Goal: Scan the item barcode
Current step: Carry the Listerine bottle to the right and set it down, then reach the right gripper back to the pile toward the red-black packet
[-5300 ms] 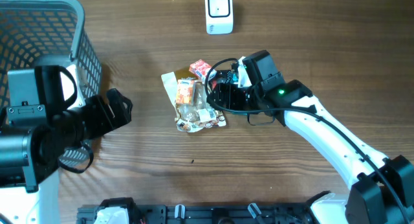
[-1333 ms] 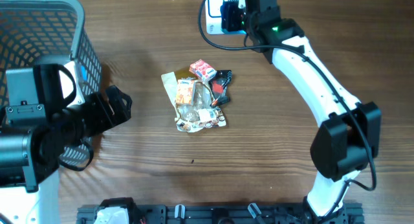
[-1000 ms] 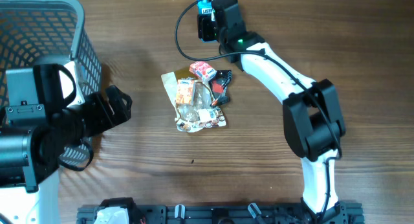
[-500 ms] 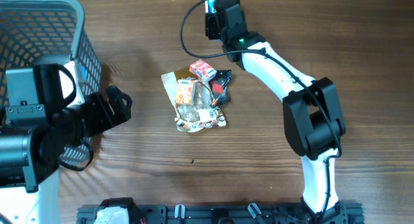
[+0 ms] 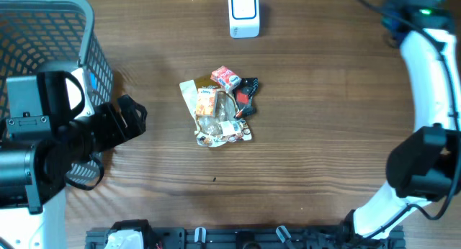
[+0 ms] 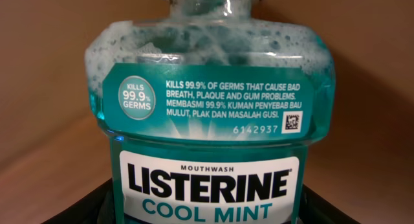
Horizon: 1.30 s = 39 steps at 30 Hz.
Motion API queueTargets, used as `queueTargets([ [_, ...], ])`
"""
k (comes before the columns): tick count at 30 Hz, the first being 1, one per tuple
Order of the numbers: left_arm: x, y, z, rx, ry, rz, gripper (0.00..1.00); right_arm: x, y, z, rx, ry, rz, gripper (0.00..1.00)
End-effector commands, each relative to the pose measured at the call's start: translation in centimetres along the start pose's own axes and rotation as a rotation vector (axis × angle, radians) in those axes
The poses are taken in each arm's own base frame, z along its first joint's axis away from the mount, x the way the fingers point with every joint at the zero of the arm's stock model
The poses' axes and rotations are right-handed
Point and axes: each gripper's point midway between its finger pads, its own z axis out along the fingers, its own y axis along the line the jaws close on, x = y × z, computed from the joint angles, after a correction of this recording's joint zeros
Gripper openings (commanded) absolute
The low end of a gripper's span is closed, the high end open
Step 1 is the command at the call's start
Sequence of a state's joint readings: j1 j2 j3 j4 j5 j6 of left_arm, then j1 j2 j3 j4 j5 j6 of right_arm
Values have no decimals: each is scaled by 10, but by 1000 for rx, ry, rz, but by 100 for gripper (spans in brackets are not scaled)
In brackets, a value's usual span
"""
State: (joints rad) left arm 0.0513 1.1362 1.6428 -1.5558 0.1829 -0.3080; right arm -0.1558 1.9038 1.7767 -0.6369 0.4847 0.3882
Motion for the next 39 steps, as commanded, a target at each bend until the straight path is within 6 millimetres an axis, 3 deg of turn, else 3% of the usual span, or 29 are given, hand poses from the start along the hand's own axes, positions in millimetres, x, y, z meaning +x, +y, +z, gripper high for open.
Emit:
queueTargets([
  [1, -2, -2, -1, 3, -8, 18, 100, -10, -79, 24, 245, -22, 42, 52],
  [3, -2, -2, -1, 3, -8, 19, 100, -3, -109, 42, 305, 17, 71, 52],
  [6, -2, -2, -1, 3, -8, 19, 100, 27, -151, 82, 346, 136, 103, 53],
  [12, -2, -2, -1, 3, -8, 19, 100, 92, -198, 141, 344, 334, 258, 57],
  [19, -2, -2, -1, 3, -8, 19, 100, 147, -242, 177, 332, 476, 463, 56],
  [21, -2, -2, -1, 3, -8, 19, 100, 153, -252, 180, 346, 487, 476, 59],
  [25, -2, -2, -1, 3, -8, 19, 100, 147, -271, 177, 363, 484, 506, 74],
  [27, -2, -2, -1, 3, -8, 19, 100, 141, -274, 173, 359, 492, 502, 91],
  [28, -2, -2, -1, 3, -8, 18, 100, 135, -273, 170, 349, 494, 497, 94],
  [29, -2, -2, -1, 3, -8, 19, 100, 128, -273, 166, 345, 492, 493, 100],
  [32, -2, -2, -1, 3, -8, 19, 100, 80, -263, 143, 309, 447, 491, 100],
  [35, -2, -2, -1, 3, -8, 19, 100, 44, -239, 121, 220, 415, 471, 100],
  [37, -2, -2, -1, 3, -8, 19, 100, 20, -203, 102, 92, 397, 444, 100],
  [38, -2, -2, -1, 4, -7, 19, 100, 11, -169, 90, -27, 399, 406, 100],
  [39, -2, -2, -1, 3, -8, 18, 100, 9, -150, 84, -92, 407, 384, 100],
])
